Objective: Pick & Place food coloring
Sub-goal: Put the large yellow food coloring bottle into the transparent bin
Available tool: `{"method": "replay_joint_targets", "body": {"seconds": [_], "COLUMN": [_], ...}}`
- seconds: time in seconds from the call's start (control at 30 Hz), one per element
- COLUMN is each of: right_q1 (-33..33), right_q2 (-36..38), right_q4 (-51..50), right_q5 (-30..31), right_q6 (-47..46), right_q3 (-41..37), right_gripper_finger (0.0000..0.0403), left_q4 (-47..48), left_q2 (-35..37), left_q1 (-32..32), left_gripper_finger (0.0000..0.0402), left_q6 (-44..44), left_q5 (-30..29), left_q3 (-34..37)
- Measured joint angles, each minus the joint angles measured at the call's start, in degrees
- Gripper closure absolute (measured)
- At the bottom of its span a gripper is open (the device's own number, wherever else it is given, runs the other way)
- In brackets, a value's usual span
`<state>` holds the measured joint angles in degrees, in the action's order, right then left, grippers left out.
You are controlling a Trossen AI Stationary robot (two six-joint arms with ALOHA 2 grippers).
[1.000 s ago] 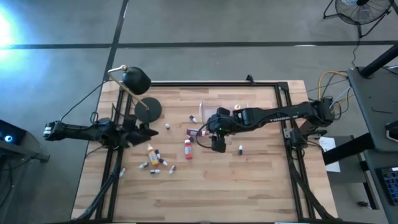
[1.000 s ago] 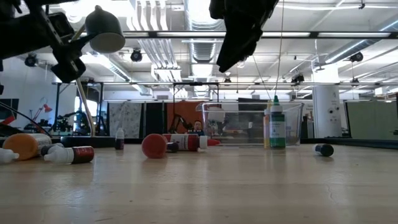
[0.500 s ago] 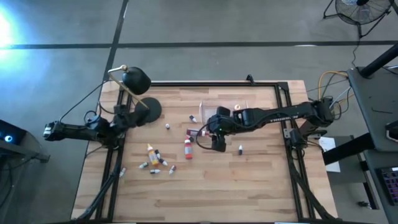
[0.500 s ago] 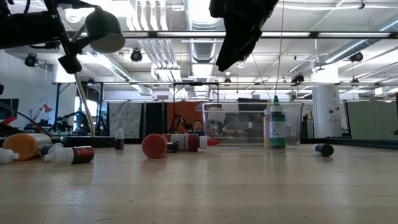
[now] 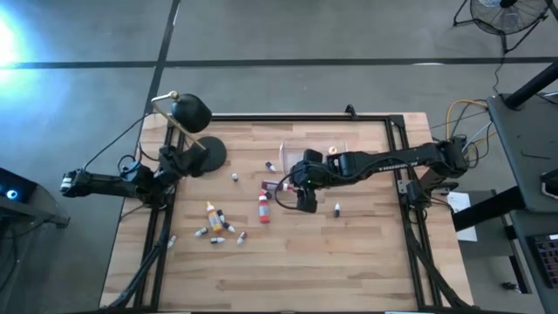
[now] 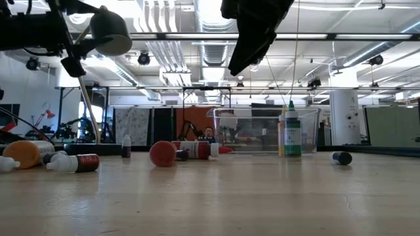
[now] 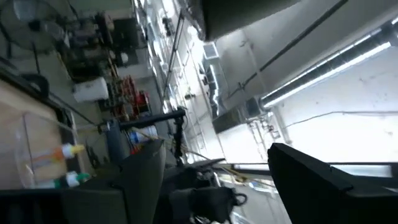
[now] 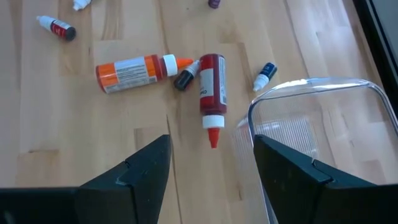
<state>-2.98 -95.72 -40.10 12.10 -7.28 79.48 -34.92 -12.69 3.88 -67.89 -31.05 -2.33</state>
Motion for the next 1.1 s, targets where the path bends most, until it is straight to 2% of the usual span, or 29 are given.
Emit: {"method": "replay_joint_targets", "body": {"seconds": [0.13, 0.2, 0.27, 0.4, 0.5, 0.57, 0.7, 0.77, 0.87, 0.97, 1.1], "right_q1": [0.0, 0.0, 0.0, 0.04, 0.25, 0.55, 0.9, 0.94, 1.22, 1.57, 1.6], "right_q2": [0.0, 0.0, 0.0, 0.0, -0.01, 0.0, -0.02, -0.02, -0.02, -0.02, -0.02], "right_q4": [-0.02, -0.04, -0.09, -0.81, -3.06, -4.64, -6.59, -6.63, -6.28, -5.8, -5.83], "right_q5": [0.0, 0.0, 0.0, -0.02, -0.07, -0.09, -0.01, 0.0, -0.01, 1.44, 4.79], "right_q6": [0.09, 0.39, 0.36, 0.1, -1.29, -2.35, -2.99, -2.79, -1.82, -1.59, -1.56], "right_q3": [0.0, 0.0, 0.0, -0.02, -0.02, -0.02, -0.04, -0.04, -0.04, -0.08, -0.11], "right_gripper_finger": [0.0179, 0.0179, 0.0179, 0.0179, 0.0179, 0.0179, 0.0179, 0.0179, 0.0179, 0.0179, 0.0179], "left_q4": [2.08, 8.95, 22.57, 57.93, 72.64, 75.98, 76.83, 78.33, 82.15, 87.2, 86.25], "left_q2": [-4.22, -7.35, -10.69, -20.2, -27.05, -30.57, -36.78, -39.35, -43.1, -45.43, -48.07], "left_q1": [0.23, 0.24, 0.24, 0.64, 2.39, 4.11, 9.11, 10.91, 10.81, 11.16, 15.33], "left_gripper_finger": [0.0145, 0.0145, 0.0145, 0.0145, 0.0145, 0.0145, 0.0145, 0.0145, 0.0145, 0.0145, 0.0145], "left_q6": [-1.08, -1.11, -2.61, -10.87, -16.04, -16.63, -6.53, -6.26, -14.0, -27.39, -41.69], "left_q5": [1.64, 1.69, 2.08, 5.83, 7.6, 9.86, 16.42, 19.36, 20.11, 18.54, 14.3], "left_q3": [-5.18, -10.04, -16.1, -29.2, -34.89, -36.91, -37.86, -37.86, -37.74, -37.74, -37.71]}}
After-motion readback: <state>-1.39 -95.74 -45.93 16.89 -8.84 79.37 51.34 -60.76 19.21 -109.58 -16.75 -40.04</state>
